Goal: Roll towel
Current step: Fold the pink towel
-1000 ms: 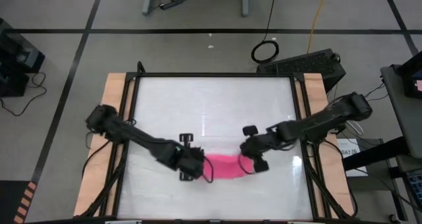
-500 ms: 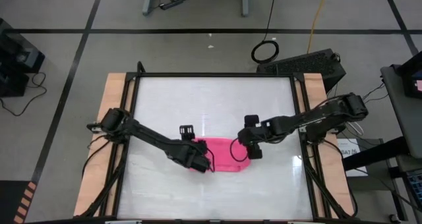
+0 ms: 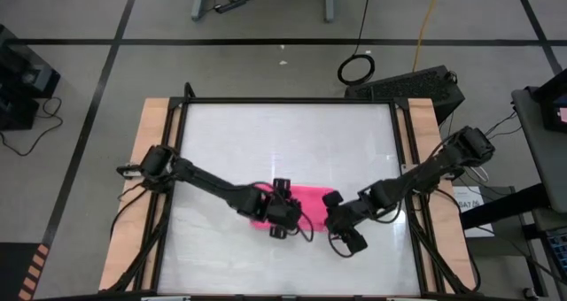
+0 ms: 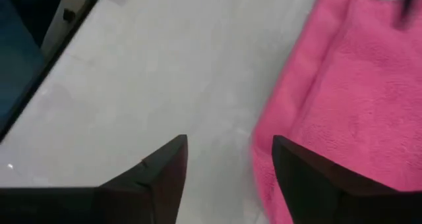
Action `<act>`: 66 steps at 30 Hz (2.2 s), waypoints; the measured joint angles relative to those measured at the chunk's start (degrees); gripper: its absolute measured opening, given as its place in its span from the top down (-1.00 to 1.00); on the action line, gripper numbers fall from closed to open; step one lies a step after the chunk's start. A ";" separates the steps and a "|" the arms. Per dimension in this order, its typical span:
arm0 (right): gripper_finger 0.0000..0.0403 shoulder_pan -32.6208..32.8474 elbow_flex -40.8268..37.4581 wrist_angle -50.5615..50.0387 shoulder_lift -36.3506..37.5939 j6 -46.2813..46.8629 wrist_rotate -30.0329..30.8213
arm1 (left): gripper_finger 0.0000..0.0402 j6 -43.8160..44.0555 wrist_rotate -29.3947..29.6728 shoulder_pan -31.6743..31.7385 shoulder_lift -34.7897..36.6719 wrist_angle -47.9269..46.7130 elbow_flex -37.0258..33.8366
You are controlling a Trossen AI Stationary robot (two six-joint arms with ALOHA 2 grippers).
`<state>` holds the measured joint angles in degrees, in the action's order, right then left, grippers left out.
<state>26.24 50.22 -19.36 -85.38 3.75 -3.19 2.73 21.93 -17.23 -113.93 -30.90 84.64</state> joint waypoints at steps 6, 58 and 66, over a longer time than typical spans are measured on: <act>0.13 0.68 -0.01 3.87 -2.81 -0.45 -0.23 | -0.08 -0.18 -6.54 5.74 -0.16 8.13 -0.68; 0.16 0.64 2.31 -8.71 -13.79 7.35 3.12 | -0.08 -2.13 -12.35 7.52 -11.13 14.86 -0.44; 0.16 2.87 7.74 -18.58 -13.97 10.08 2.23 | -0.08 -2.06 -12.35 7.47 -11.19 14.61 -0.44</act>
<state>29.11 57.96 -37.94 -99.35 13.83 -0.96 0.67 9.58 -9.76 -125.12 -16.29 84.20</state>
